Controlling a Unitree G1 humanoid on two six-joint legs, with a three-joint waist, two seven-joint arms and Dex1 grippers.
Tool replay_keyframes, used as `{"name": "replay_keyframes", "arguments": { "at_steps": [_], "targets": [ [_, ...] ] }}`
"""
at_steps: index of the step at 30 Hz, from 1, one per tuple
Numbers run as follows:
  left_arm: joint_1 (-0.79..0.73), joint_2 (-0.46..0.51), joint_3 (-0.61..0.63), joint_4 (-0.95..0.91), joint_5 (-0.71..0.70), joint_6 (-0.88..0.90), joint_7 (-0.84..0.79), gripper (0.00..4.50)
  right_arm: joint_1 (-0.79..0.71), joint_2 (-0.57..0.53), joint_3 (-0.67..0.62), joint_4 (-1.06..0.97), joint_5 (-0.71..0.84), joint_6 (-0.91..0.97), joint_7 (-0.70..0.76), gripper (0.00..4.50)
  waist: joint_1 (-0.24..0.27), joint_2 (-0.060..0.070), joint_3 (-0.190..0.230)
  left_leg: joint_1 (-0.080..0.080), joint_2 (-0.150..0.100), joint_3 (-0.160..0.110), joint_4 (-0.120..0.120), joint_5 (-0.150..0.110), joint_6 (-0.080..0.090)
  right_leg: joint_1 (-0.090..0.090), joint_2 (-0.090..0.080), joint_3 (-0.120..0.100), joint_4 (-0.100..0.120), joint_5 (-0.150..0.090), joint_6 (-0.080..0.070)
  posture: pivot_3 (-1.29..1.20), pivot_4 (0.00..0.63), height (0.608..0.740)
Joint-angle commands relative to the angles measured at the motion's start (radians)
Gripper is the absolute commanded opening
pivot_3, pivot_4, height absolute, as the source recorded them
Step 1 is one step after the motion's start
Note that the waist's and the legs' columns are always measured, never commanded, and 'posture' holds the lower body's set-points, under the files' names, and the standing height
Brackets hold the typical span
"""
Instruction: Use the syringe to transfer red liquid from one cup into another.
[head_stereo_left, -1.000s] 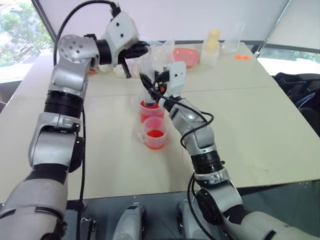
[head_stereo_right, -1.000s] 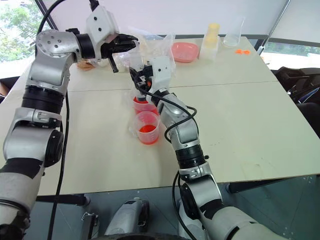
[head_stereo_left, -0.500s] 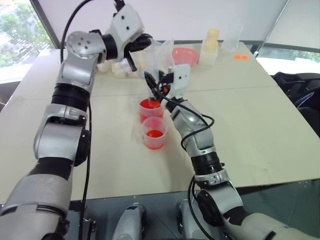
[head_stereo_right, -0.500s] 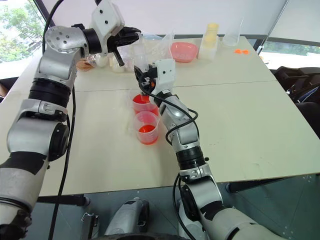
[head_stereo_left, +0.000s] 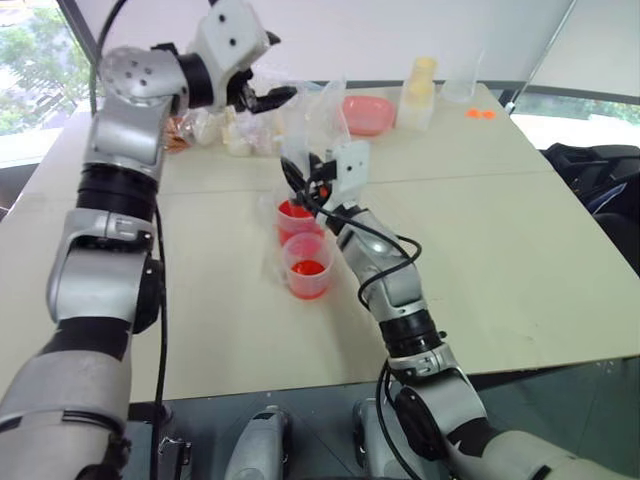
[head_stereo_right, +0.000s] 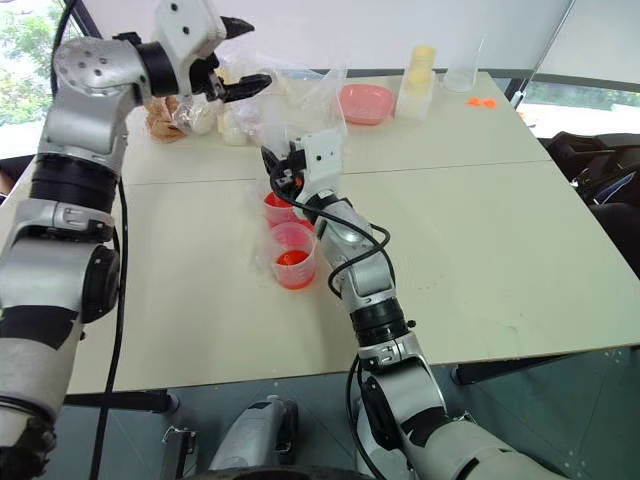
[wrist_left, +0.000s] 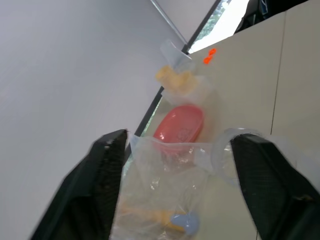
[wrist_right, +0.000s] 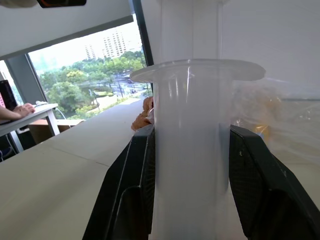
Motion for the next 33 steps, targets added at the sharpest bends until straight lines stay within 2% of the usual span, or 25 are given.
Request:
{"name": "replay_keyframes", "arguments": {
  "at_steps": [1,6,10,14,22,27,33],
  "targets": [
    [0.022,0.027,0.056,-0.126,-0.115,0.067,-0.105,4.45,-0.030,-0.006,0.009,-0.030,-0.004,-0.035,0.023,1.47,0.001,0.000,0.000,0.000,0.000,0.000,0.000,0.000,0.000,0.000,0.000,0.000,0.000,0.000,0.000,0.00,0.150,0.740],
    [0.132,0.159,0.109,-0.269,-0.252,0.319,-0.274,4.45,-0.079,-0.045,-0.022,-0.068,-0.008,-0.057,0.017,1.47,-0.008,0.000,0.000,0.000,0.000,0.000,0.000,0.000,0.000,-0.001,0.001,0.001,0.001,0.000,0.000,0.00,0.150,0.740],
    [0.206,0.234,0.202,-0.304,-0.341,0.488,-0.253,4.45,-0.083,-0.061,-0.024,-0.099,-0.006,-0.055,0.015,1.47,-0.015,0.000,0.000,0.000,0.002,0.000,0.000,0.000,0.000,-0.001,0.002,0.001,0.001,0.000,0.000,0.00,0.150,0.740],
    [0.289,0.242,0.299,-0.348,-0.398,0.563,-0.154,4.45,-0.078,-0.061,-0.033,-0.114,0.009,-0.055,0.014,1.47,-0.018,0.000,0.000,0.000,0.002,-0.001,0.000,0.000,0.000,-0.001,0.002,0.001,0.001,0.000,0.000,0.00,0.150,0.740],
    [0.403,0.218,0.308,-0.463,-0.440,0.593,-0.086,4.45,-0.104,-0.039,-0.069,-0.162,0.077,-0.079,0.021,1.47,-0.003,0.000,0.000,0.000,0.002,-0.001,0.000,0.001,-0.002,-0.001,0.001,0.001,0.001,0.000,-0.001,0.00,0.150,0.740],
    [0.422,0.213,0.299,-0.475,-0.452,0.588,-0.072,4.45,-0.104,-0.054,-0.081,-0.378,0.183,0.083,0.007,1.47,0.002,0.000,0.000,0.000,0.002,-0.001,0.000,0.001,-0.002,-0.001,0.001,0.002,0.001,0.000,-0.001,0.00,0.150,0.740],
    [0.393,0.196,0.274,-0.424,-0.436,0.552,-0.084,4.45,-0.008,-0.096,-0.057,-0.611,0.303,0.305,-0.010,1.47,0.004,0.000,0.000,0.000,0.002,0.000,0.000,0.001,-0.002,-0.001,0.001,0.002,0.001,0.000,-0.001,0.00,0.150,0.740]
  ]
}}
